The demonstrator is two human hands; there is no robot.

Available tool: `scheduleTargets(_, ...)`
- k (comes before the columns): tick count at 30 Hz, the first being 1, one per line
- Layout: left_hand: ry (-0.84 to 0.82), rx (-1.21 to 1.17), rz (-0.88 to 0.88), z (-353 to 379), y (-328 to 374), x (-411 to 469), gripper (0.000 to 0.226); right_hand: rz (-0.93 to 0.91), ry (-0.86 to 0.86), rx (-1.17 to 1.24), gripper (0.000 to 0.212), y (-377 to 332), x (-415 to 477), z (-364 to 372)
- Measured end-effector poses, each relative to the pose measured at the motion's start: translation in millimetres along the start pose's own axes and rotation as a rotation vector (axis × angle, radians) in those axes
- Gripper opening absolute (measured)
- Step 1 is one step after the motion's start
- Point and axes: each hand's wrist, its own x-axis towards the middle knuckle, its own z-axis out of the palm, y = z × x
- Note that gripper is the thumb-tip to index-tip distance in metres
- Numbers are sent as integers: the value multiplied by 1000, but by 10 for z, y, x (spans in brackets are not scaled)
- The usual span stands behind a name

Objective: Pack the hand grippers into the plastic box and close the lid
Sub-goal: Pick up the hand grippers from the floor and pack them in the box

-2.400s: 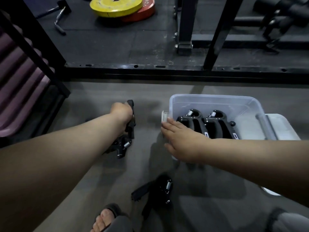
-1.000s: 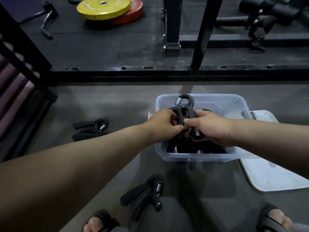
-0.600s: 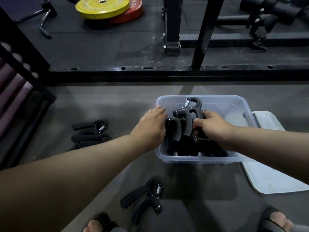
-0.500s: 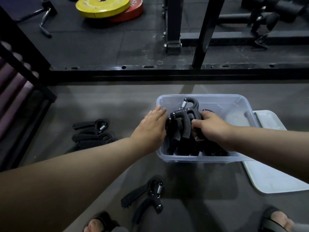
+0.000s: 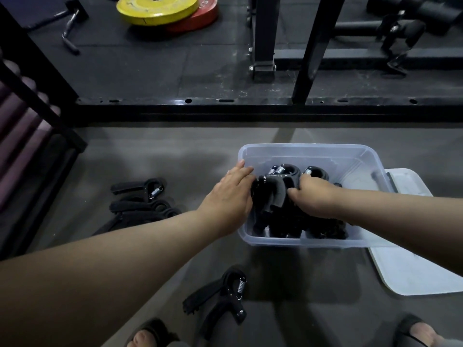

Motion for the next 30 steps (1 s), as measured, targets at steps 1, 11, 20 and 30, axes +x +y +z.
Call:
scheduleTargets(1,1,0,1,0,-1,1,50,-23,0,-70,26,17,15,-15)
scheduleTargets(11,-1,-2,4,9,4,8,50,-134,70,-184,35,46,77,28)
scheduleTargets(20,11,0,6,16,5,8,50,-140,70,-215,35,48,94,33)
scheduleTargets(30,-3,-8,4,20,7,7,51,-151,70,-201,43,78,84,64)
